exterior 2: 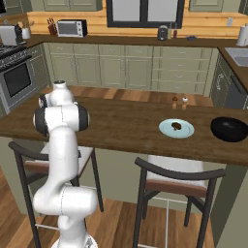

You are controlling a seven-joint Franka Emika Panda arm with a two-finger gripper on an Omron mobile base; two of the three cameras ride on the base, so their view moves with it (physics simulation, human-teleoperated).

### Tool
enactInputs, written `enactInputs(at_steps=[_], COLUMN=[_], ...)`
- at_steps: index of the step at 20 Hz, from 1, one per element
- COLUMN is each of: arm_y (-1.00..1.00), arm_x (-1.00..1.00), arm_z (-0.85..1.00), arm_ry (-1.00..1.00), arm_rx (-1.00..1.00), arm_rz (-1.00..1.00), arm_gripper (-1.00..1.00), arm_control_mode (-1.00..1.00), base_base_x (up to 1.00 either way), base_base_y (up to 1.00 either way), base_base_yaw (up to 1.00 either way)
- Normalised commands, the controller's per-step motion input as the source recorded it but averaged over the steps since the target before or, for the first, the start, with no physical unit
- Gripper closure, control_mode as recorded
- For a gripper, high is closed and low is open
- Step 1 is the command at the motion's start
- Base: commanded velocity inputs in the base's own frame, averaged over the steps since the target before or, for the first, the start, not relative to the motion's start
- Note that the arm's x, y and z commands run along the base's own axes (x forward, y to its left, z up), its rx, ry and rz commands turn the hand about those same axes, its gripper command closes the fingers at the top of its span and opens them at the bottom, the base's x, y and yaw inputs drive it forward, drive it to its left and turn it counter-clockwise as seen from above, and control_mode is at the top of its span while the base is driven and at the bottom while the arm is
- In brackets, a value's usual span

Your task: Pick the chicken drumstick and mushroom from their plates and place them in the bowl. Then put the bowl in the fridge.

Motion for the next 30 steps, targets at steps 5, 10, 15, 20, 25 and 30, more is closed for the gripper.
enactInputs(at_steps=[5,10,15,20,25,30], arm_y=[0.03,0.08,0.07,0.05,0.01,0.00], arm_x=[0.15,0.12,0.20,0.16,0.02,0.00], arm_z=[-0.24,-0.14,-0.09,-0.09,-0.27,-0.36], arm_ry=[0.00,0.00,-0.02,-0.03,-0.04,-0.02], arm_rx=[0.00,0.00,0.00,0.00,0.00,0.00], arm_rz=[0.01,0.00,0.01,0.01,0.01,0.00], arm_gripper=[-1.00,-1.00,-1.00,-1.00,-1.00,-1.00], arm_control_mode=[-1.00,-1.00,-1.00,-1.00,-1.00,-1.00], base_base_x=[0.00,0.00,0.00,0.00,0.00,0.00], base_base_y=[0.00,0.00,0.00,0.00,0.00,0.00], base_base_yaw=[0.00,0.00,0.00,0.00,0.00,0.00])
